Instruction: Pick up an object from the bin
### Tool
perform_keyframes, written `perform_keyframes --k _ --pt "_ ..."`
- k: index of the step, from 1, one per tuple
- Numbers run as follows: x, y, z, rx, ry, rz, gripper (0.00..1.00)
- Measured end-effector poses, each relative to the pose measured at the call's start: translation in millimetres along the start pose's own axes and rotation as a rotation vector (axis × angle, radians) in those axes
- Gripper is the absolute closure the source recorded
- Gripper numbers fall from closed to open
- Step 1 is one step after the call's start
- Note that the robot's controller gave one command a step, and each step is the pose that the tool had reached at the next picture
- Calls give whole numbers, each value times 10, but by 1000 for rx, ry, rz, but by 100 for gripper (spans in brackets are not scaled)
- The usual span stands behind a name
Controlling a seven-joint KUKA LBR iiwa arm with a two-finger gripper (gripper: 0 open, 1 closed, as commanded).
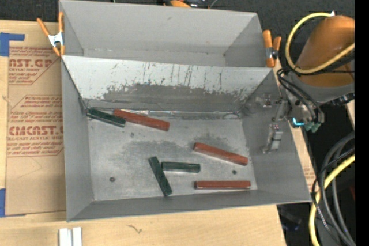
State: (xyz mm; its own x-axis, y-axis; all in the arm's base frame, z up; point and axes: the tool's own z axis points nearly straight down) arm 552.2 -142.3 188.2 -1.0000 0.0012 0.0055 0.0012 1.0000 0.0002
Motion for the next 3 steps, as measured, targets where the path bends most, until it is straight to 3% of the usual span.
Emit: perform_keyframes --k 1,2,3 --pt "114 324 1197 -2 1 -33 0" --pt "92 310 1145 1 -5 -32 100" --pt "-196 280 -268 1 -18 13 100"
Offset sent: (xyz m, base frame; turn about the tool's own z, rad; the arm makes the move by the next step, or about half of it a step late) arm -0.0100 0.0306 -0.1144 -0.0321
